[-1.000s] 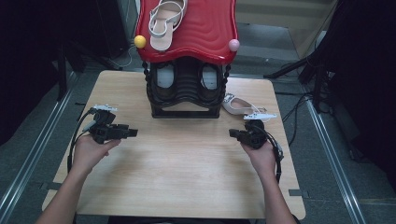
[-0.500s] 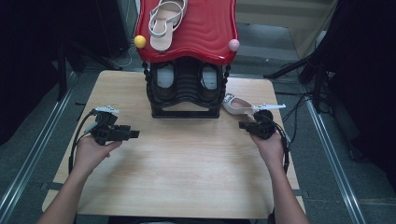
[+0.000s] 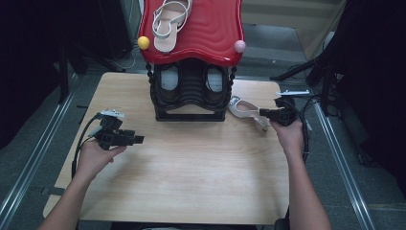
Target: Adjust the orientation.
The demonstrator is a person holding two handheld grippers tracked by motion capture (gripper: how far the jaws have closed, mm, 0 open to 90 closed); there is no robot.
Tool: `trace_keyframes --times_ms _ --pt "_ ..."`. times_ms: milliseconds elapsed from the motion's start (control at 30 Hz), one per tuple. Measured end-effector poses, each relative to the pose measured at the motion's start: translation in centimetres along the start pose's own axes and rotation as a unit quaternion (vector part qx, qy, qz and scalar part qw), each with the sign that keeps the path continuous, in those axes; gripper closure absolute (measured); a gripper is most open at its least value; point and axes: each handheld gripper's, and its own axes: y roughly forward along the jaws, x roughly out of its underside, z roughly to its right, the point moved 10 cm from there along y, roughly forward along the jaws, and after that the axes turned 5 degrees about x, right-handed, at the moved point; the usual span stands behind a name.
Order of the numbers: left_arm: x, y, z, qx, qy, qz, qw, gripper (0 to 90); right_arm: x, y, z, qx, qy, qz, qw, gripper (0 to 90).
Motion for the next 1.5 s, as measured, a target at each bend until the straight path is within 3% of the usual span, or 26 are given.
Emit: trace_keyframes --times_ms 133,233,300,400,567,700,800,1067,1267,1500 --pt "0.0 0.0 0.0 0.002 0.001 0.001 1.0 45.3 -0.6 -0.1 2.1 0.012 0.022 0.011 0.9996 90.0" --pt "0.1 0.5 0.4 0.023 0.004 -0.001 0.9997 45.6 -0.5 0.2 3.3 0.029 0.014 0.005 0.9995 90.0" --pt "0.2 0.8 0.5 0.018 0.011 -0.007 0.9998 45.7 -0.5 0.5 4.1 0.038 0.018 0.007 0.9991 90.0" --pt "0.5 1.0 0.7 0.014 0.024 -0.02 0.9994 45.8 -0.3 1.0 5.5 0.045 0.042 0.006 0.9981 90.0" --pt "0.4 1.0 0.6 0.013 0.024 -0.017 0.9995 45.8 0.7 1.9 6.8 0.068 0.053 -0.009 0.9962 90.0" --pt "0.5 1.0 0.4 0.014 0.02 -0.018 0.9995 45.7 1.7 2.4 7.0 0.082 0.05 -0.02 0.9952 90.0" --pt "0.6 1.0 0.3 0.014 0.019 -0.021 0.9995 45.6 2.1 2.3 6.7 0.074 0.052 -0.016 0.9957 90.0" --pt "0.4 0.7 0.2 0.012 0.013 -0.011 0.9998 45.6 3.4 1.6 5.1 0.071 0.055 -0.001 0.996 90.0" --pt "0.4 0.7 0.0 0.014 0.002 -0.01 0.9999 45.5 4.0 1.2 3.7 0.076 0.042 -0.007 0.9962 90.0" --pt "0.3 0.9 -0.4 0.011 0.005 -0.016 0.9998 45.4 4.4 1.0 2.2 0.058 0.05 -0.005 0.9971 90.0"
